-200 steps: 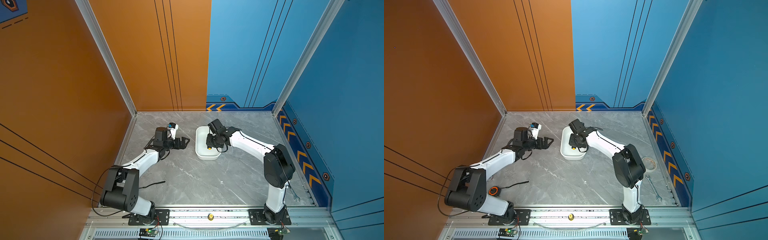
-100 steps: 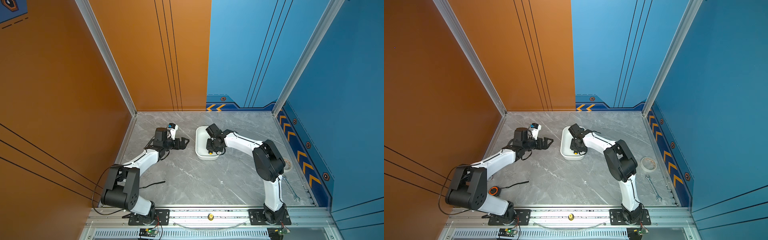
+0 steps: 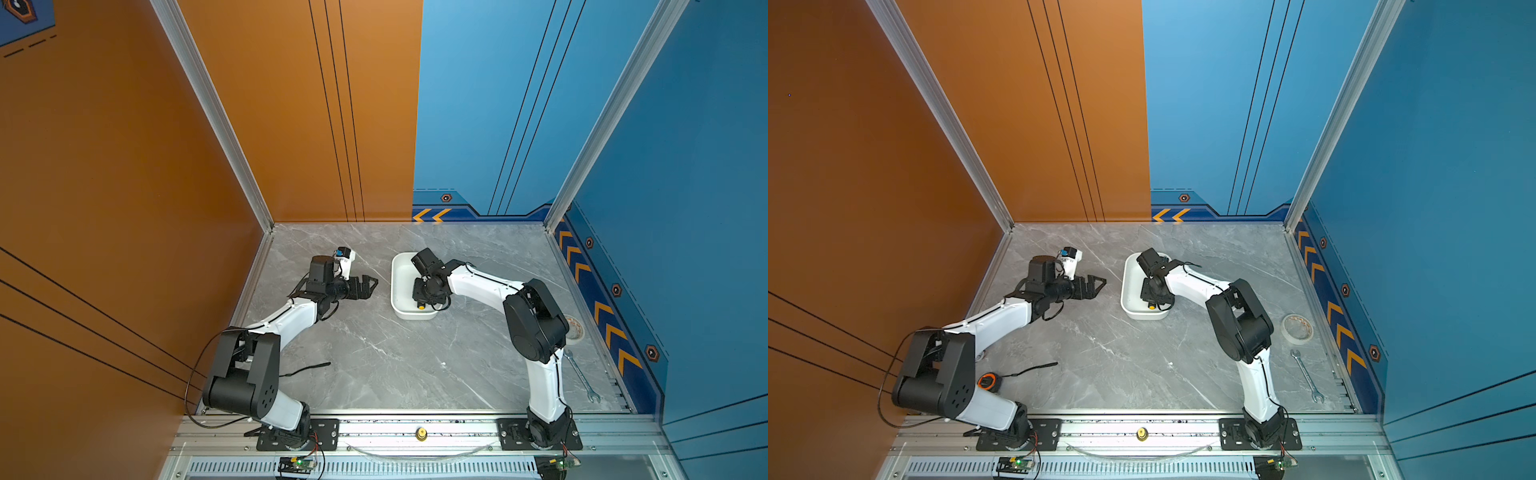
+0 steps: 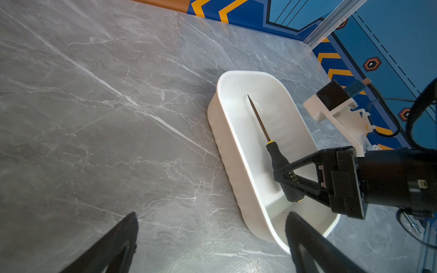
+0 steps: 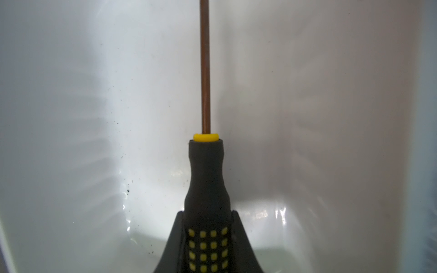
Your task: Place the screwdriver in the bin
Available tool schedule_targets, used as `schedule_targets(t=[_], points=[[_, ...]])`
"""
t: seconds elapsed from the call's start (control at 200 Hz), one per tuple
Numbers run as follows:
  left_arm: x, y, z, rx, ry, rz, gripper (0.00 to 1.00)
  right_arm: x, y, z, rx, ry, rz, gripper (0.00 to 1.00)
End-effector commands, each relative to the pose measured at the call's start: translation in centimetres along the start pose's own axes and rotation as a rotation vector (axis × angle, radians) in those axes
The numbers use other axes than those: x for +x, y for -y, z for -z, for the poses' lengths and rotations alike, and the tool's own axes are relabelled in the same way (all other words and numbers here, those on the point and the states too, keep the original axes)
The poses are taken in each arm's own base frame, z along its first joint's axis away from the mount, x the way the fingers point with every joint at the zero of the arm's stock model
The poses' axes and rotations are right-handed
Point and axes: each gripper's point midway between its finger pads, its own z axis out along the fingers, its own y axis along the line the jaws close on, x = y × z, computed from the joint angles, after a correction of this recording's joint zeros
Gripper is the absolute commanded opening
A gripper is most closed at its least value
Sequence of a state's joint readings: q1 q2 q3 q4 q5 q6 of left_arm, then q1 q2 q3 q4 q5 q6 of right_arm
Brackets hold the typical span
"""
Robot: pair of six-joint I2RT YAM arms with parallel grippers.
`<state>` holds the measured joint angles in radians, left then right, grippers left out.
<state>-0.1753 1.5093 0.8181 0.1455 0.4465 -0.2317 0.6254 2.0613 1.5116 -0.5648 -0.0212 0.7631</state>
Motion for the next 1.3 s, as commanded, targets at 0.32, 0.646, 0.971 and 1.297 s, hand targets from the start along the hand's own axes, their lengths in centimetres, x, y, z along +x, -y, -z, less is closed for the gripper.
schedule_targets(t=[0.32,0.646,0.971,1.297], points=[[0.9,-0.4,0.0,0.010,-0.016,0.001,0.98,0.2,0.9,-1.2,0.055,-0.004,0.029,0.24],[0.8,-0.4,0.1,0.010,-0.012,0.000,0.98,-0.9,0.2,1.3,0.056,0.052,0.076,0.43],[-0.1,-0.3,0.8,-0.002,0.018,-0.006,0.98,-3.8,-2.8,9.5,-0.053,0.179,0.166,0.52],[0.4,-1.4,4.3,-0.147,0.085,-0.046,0.98,-7.1,2.5,19.6,0.139,0.555,0.421,0.55]])
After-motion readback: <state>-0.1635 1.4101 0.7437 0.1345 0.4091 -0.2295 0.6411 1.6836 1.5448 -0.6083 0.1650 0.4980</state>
